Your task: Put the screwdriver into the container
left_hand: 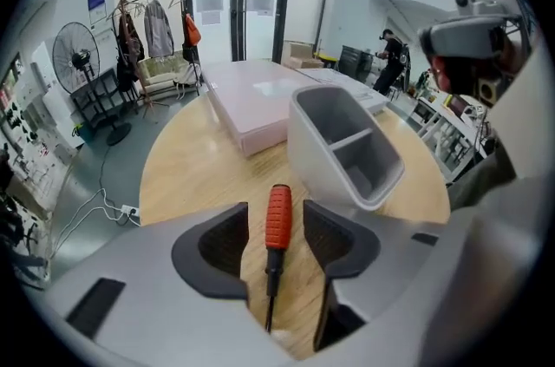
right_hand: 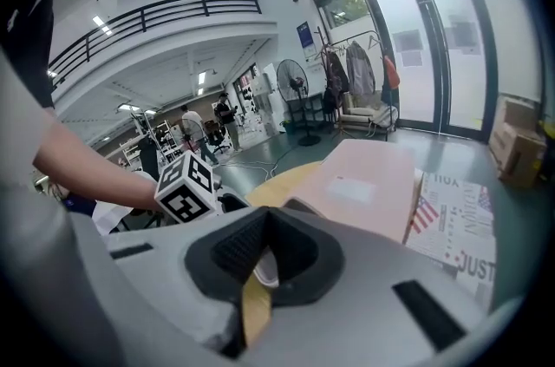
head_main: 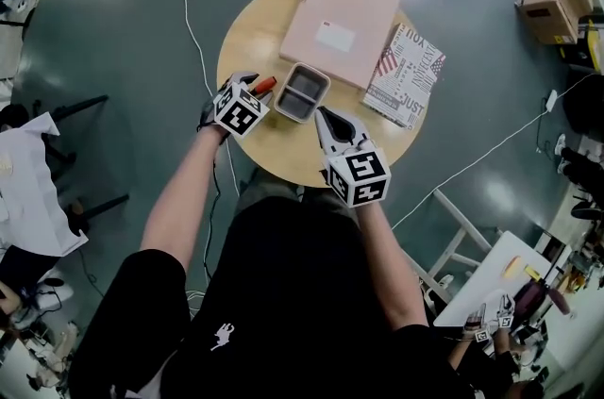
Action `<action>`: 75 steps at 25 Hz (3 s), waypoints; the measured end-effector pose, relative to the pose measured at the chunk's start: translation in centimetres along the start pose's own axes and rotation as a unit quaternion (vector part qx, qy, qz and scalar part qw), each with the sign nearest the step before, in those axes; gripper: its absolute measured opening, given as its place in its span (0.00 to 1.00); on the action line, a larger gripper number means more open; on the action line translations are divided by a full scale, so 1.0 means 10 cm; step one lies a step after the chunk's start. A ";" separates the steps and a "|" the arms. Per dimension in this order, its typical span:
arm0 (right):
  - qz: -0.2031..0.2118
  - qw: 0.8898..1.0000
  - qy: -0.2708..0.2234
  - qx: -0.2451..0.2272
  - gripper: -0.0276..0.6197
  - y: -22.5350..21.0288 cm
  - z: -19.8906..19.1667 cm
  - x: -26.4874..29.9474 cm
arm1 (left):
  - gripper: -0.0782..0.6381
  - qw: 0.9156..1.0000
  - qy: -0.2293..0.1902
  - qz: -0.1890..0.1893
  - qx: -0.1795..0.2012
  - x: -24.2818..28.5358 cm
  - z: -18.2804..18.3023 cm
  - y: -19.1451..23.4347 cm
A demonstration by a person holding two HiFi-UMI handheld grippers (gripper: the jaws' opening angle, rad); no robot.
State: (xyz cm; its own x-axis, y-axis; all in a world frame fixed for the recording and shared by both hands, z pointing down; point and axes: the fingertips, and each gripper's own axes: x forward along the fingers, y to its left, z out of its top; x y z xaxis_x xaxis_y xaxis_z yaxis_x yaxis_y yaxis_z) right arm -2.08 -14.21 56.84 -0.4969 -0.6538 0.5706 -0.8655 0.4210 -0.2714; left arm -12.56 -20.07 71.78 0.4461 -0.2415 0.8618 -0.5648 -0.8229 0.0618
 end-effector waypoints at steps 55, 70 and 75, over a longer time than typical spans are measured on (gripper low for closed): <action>0.039 0.994 -0.096 -0.039 0.05 -0.23 0.87 -0.58 | 0.25 0.918 -0.353 0.082 -0.161 -1.79 1.55 -0.26; 0.028 0.996 -0.083 -0.002 0.05 -0.68 0.68 -0.59 | 0.25 0.903 -0.359 0.083 -0.223 -1.14 1.92 -0.28; 0.025 0.997 -0.075 0.009 0.05 -0.77 0.60 -0.57 | 0.25 0.903 -0.343 0.082 -0.244 -0.91 1.83 -0.23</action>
State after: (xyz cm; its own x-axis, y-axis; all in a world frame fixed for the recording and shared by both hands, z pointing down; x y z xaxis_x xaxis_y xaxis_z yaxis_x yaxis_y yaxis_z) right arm 7.05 -17.52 51.08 -0.5424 -0.7199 0.4332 -0.8395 0.4448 -0.3120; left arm -2.55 -25.41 54.59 0.5594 -0.7388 0.3758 -0.8264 -0.4624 0.3213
